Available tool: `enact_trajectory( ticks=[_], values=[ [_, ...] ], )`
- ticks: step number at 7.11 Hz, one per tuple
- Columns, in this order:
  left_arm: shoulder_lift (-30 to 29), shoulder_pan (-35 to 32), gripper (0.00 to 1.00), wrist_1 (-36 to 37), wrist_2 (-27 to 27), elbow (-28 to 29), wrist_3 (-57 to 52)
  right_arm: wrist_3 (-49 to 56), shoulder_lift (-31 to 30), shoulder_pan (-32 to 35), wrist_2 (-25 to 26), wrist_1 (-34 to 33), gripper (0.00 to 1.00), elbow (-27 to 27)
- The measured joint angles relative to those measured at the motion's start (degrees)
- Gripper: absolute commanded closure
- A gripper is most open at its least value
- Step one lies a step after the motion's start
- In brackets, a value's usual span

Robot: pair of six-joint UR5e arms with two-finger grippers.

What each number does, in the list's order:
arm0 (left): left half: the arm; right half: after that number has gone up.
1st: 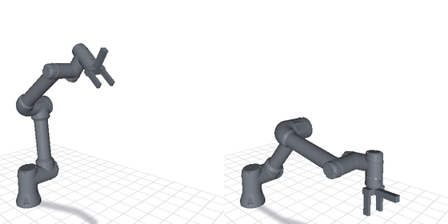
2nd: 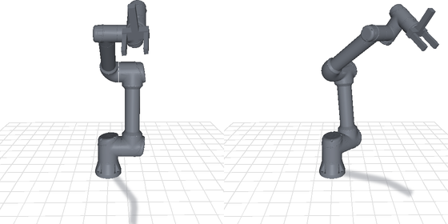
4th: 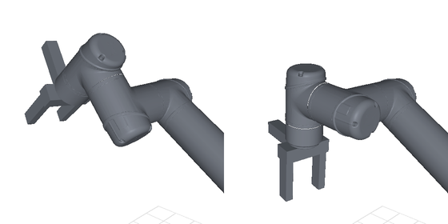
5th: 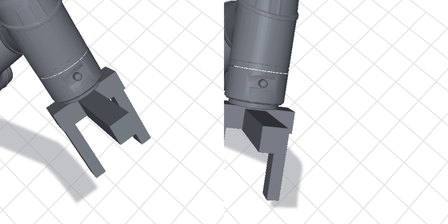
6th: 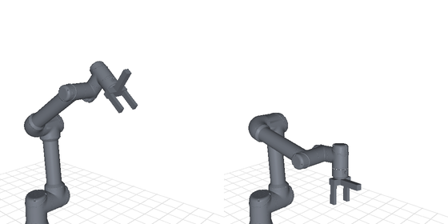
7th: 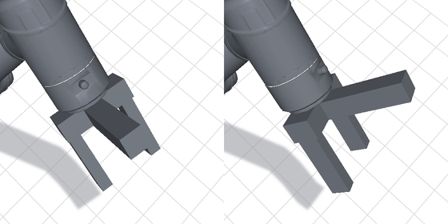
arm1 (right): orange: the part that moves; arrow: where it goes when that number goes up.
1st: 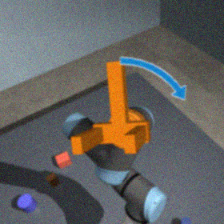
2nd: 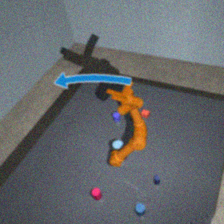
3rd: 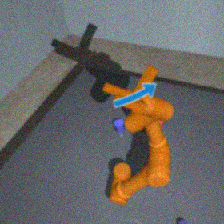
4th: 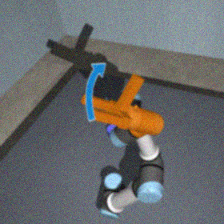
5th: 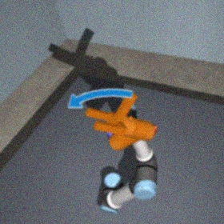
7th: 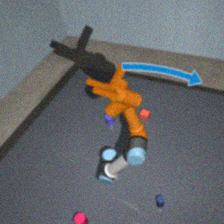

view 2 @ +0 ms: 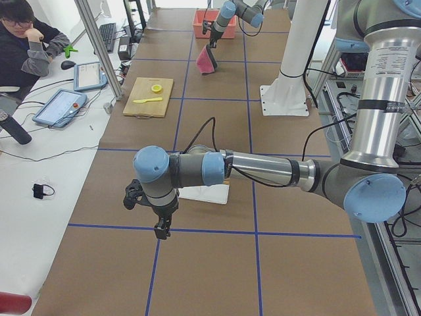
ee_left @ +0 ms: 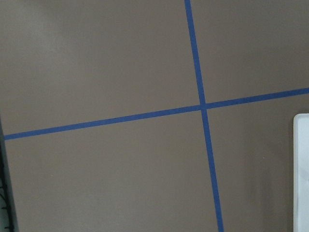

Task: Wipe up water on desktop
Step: 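Drag the sponge across the table toward the center with the right gripper, then wipe the sponge back toward the pink bin with the right gripper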

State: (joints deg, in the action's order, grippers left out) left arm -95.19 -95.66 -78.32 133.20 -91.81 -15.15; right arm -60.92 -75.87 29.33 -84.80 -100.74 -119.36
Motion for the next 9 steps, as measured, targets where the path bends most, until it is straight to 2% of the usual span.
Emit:
enact_trajectory(
  ticks=[1,2,3,4,6,8,9],
  values=[
    [0.2,0.0,0.00,-0.2,0.4,0.0,0.0,-4.2,1.8,-2.8,0.4,0.1,1.00,1.8],
    [0.2,-0.1,0.00,-0.3,0.5,0.0,0.0,-8.6,6.2,-5.0,1.2,0.4,1.00,5.7],
    [0.3,-0.1,0.00,-0.3,0.6,0.0,0.0,-13.1,12.4,-6.3,1.9,2.9,1.00,12.0],
    [0.5,-0.1,0.00,-0.4,0.6,0.0,-0.1,-16.8,17.4,-7.0,2.3,9.1,1.00,18.6],
    [0.9,-0.1,0.00,-0.4,0.7,-0.1,-0.2,-24.2,25.4,-7.4,2.9,21.0,1.00,28.7],
    [1.0,-0.1,0.00,-0.4,0.7,-0.2,-0.2,-35.2,33.8,-8.0,4.7,23.8,1.00,33.5],
    [1.0,-0.1,0.00,-0.4,0.7,-0.2,-0.2,-37.7,33.3,-8.2,5.2,23.8,1.00,31.7]
  ],
)
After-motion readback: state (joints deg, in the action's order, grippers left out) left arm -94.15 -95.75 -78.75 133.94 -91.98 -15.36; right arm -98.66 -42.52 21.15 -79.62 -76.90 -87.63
